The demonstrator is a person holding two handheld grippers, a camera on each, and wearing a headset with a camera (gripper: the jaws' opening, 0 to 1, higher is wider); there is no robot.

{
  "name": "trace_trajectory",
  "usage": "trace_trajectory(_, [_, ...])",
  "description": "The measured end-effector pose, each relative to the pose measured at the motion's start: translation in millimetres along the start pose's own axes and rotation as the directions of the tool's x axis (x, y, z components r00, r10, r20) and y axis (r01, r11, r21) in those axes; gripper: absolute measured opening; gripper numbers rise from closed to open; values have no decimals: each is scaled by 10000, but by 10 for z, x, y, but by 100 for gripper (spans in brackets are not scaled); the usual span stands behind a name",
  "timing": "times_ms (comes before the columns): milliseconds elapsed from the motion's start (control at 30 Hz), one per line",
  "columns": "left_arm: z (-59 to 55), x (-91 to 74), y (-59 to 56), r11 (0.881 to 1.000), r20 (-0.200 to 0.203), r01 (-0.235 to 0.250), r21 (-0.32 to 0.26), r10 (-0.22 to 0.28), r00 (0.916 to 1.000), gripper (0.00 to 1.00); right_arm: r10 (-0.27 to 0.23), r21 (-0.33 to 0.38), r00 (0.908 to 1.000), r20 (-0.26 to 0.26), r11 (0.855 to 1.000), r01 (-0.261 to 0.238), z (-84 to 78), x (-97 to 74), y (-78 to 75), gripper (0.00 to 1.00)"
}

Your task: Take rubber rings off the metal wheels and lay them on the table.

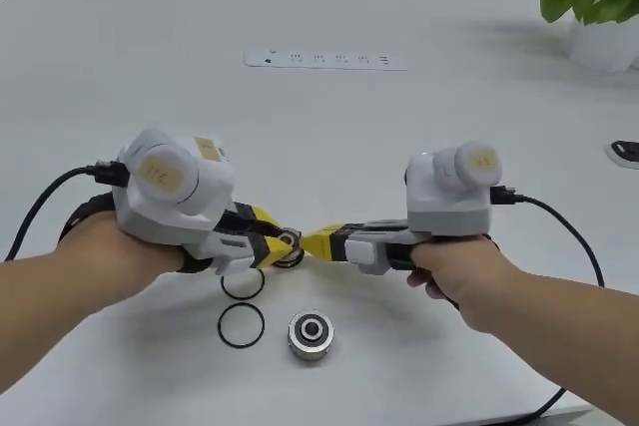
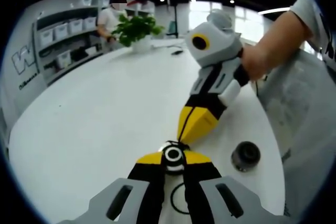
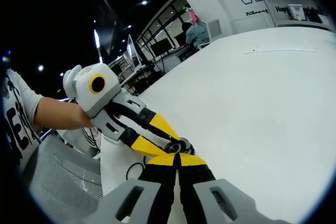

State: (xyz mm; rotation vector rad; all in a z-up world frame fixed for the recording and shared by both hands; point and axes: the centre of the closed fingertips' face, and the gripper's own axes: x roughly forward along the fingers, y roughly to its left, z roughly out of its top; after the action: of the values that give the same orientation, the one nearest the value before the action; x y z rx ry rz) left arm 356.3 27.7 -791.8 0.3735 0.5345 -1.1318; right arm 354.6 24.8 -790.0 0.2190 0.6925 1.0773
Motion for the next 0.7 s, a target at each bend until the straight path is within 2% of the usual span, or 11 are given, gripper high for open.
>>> trace_trajectory(700, [2,-1,0,10000,10,39,79,-39,10000,13,203,-29,9998,23,9998,-203,10,7,68,0])
